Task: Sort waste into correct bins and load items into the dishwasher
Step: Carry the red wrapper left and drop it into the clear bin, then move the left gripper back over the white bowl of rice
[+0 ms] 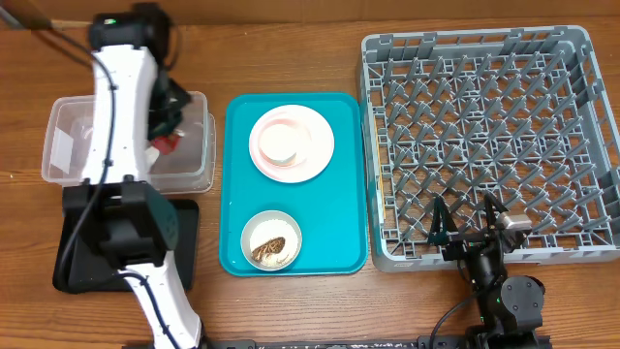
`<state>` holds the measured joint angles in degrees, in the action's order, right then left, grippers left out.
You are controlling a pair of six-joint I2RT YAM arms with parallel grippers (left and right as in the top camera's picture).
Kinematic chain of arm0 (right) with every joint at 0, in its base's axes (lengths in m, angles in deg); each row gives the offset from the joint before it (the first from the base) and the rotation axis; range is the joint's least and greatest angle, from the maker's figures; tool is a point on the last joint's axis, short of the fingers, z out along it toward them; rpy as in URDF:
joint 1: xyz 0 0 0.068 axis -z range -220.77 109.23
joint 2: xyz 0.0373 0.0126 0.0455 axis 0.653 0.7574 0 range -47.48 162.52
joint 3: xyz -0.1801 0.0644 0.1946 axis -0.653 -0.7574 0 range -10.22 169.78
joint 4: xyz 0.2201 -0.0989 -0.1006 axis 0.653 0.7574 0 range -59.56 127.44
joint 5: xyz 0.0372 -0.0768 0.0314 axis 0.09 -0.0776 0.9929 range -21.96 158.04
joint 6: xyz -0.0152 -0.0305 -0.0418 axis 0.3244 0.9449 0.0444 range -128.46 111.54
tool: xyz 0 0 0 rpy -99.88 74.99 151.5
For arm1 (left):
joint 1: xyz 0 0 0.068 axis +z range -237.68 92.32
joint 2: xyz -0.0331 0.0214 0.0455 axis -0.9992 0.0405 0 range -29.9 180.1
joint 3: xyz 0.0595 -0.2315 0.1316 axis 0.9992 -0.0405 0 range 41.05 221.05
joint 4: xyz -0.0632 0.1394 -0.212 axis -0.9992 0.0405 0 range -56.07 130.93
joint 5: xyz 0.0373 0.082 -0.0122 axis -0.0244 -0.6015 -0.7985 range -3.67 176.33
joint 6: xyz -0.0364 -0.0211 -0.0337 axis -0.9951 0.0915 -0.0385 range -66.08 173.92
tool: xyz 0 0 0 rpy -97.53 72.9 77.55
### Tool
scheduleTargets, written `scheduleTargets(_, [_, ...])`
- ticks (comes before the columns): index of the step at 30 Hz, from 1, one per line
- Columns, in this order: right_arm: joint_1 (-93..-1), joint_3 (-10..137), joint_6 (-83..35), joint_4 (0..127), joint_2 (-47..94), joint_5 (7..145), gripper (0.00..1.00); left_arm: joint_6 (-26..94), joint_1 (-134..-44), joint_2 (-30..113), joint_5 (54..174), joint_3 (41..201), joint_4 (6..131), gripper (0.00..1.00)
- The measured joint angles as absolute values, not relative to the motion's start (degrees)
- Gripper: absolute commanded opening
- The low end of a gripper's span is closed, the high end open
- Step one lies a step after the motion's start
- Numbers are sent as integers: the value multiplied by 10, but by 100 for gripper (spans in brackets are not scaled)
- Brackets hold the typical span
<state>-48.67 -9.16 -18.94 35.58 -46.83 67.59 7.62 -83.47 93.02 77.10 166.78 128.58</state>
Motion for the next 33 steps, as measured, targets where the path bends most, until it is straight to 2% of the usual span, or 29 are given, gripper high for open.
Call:
scheduleTargets(4, [-487,-92,-190,356,-468,677,100,79,-801,930,789,1666,1243,4])
scheduleTargets(5, [-487,-92,-189,356,-468,676,100,79,-796,930,796,1664,1235,7])
scheduleTargets(8, [-487,-92,-190,356,-468,676,100,91,-792,930,806,1659,1217,22])
scheduleTargets(10, [-487,-92,-189,356,-468,677,100,100,-792,930,811,1658,1207,42])
scheduleTargets(13, [-487,-92,-189,356,-468,677,100,109,-792,930,815,1658,1202,49])
scheduleTargets(19, [-487,-92,-189,356,-468,677,100,140,-792,930,838,1658,1200,52])
scheduleTargets(24, [-487,-92,-189,356,-468,676,100,228,-800,930,925,1658,1222,52])
scheduleTargets(33, [-487,-92,-189,356,-468,677,100,337,-911,930,1007,1658,1305,52])
